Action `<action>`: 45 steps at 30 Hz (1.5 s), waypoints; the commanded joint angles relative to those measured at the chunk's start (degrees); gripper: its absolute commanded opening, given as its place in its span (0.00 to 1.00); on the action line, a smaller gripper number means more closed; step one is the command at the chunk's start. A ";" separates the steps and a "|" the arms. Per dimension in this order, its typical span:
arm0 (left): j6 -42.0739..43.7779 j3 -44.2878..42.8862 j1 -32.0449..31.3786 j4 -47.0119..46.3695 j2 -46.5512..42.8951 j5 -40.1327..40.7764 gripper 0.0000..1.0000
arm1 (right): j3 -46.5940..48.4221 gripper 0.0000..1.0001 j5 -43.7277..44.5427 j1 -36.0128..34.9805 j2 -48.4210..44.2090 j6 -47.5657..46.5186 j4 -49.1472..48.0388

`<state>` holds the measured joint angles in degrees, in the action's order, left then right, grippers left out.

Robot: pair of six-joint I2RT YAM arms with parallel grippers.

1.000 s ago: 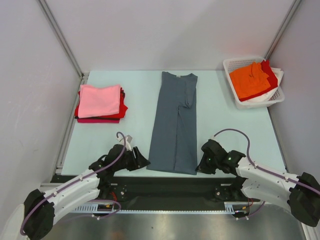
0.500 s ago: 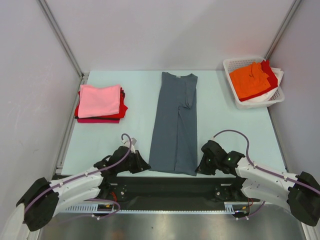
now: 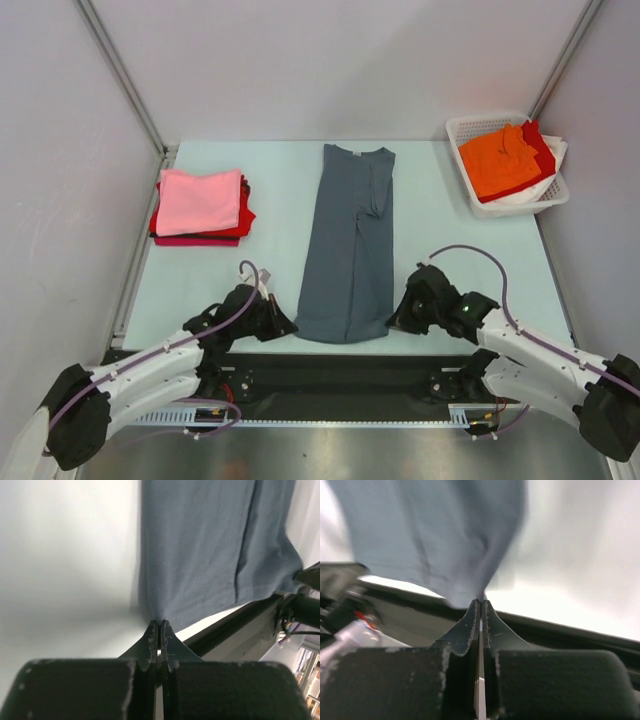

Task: Fold and stack the t-shirts
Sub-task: Fold the tshirt

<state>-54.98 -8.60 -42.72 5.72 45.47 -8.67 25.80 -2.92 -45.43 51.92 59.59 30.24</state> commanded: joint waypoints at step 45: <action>12.17 -68.64 23.03 -5.45 65.96 -0.11 0.06 | 55.59 0.47 -6.76 35.85 60.23 -16.45 -14.68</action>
<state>-45.89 -72.49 -20.73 3.49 109.36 -6.81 79.75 -11.99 -10.26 112.49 40.69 19.90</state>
